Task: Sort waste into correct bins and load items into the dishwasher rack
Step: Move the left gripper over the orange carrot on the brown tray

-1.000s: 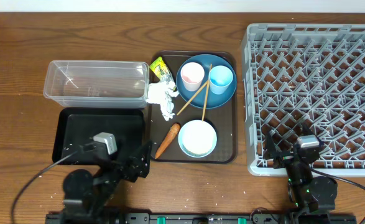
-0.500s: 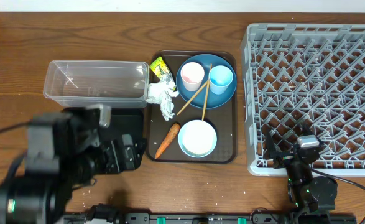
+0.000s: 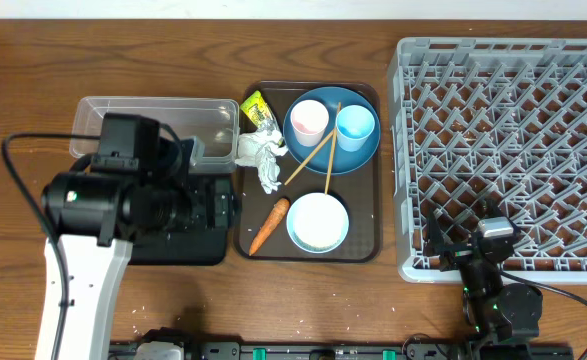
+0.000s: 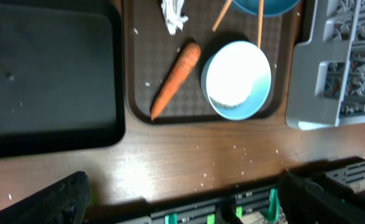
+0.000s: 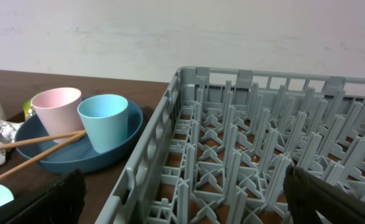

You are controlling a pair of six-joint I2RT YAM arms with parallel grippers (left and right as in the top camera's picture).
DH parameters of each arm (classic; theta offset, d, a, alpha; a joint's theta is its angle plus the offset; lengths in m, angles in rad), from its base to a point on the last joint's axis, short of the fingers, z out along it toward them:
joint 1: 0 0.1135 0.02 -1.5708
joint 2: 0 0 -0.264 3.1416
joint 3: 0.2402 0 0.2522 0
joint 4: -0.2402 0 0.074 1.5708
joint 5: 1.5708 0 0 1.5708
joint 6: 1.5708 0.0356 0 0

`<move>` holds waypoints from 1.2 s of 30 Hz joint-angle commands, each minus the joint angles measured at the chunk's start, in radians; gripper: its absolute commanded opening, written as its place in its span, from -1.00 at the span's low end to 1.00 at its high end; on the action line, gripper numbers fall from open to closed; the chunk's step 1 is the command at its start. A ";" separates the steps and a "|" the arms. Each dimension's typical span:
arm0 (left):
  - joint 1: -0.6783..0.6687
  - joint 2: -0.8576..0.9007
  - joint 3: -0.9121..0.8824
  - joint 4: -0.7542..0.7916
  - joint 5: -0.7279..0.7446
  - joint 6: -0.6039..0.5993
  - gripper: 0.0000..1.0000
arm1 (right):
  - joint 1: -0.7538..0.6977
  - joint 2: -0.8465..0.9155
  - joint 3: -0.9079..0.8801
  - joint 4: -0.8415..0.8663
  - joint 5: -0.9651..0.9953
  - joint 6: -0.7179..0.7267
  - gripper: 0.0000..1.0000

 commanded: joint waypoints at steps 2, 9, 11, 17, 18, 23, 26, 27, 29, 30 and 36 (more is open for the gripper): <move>-0.003 0.023 -0.007 0.021 -0.056 0.021 0.96 | 0.002 -0.005 -0.002 -0.002 -0.008 0.006 0.98; -0.023 -0.002 -0.080 0.106 -0.087 0.021 0.86 | 0.002 -0.005 -0.002 -0.002 -0.008 0.006 0.98; -0.053 -0.016 -0.133 0.164 -0.087 0.021 0.86 | 0.002 -0.005 -0.001 -0.002 -0.008 0.006 0.98; -0.170 -0.030 -0.313 0.406 -0.163 0.021 0.90 | 0.002 -0.005 -0.001 -0.002 -0.008 0.006 0.99; -0.178 -0.029 -0.327 0.427 -0.178 0.021 1.00 | 0.002 -0.005 -0.002 -0.002 -0.008 0.006 0.99; -0.184 -0.019 -0.342 0.479 -0.183 0.017 0.96 | 0.002 -0.005 -0.001 -0.002 -0.008 0.006 0.98; -0.184 -0.018 -0.342 0.484 -0.179 0.013 0.73 | 0.002 -0.005 -0.002 -0.002 -0.008 0.006 0.98; -0.185 -0.017 -0.344 0.484 -0.179 0.000 0.56 | 0.002 -0.005 -0.001 -0.002 -0.008 0.006 0.97; -0.196 -0.016 -0.353 0.485 -0.180 -0.014 0.27 | 0.002 -0.005 -0.001 -0.002 -0.008 0.006 0.98; -0.204 -0.016 -0.360 0.489 -0.180 -0.014 0.21 | 0.002 -0.005 -0.002 -0.002 -0.008 0.006 0.98; -0.284 -0.013 -0.431 0.592 -0.200 -0.014 0.09 | 0.002 -0.005 -0.002 -0.002 -0.008 0.006 0.99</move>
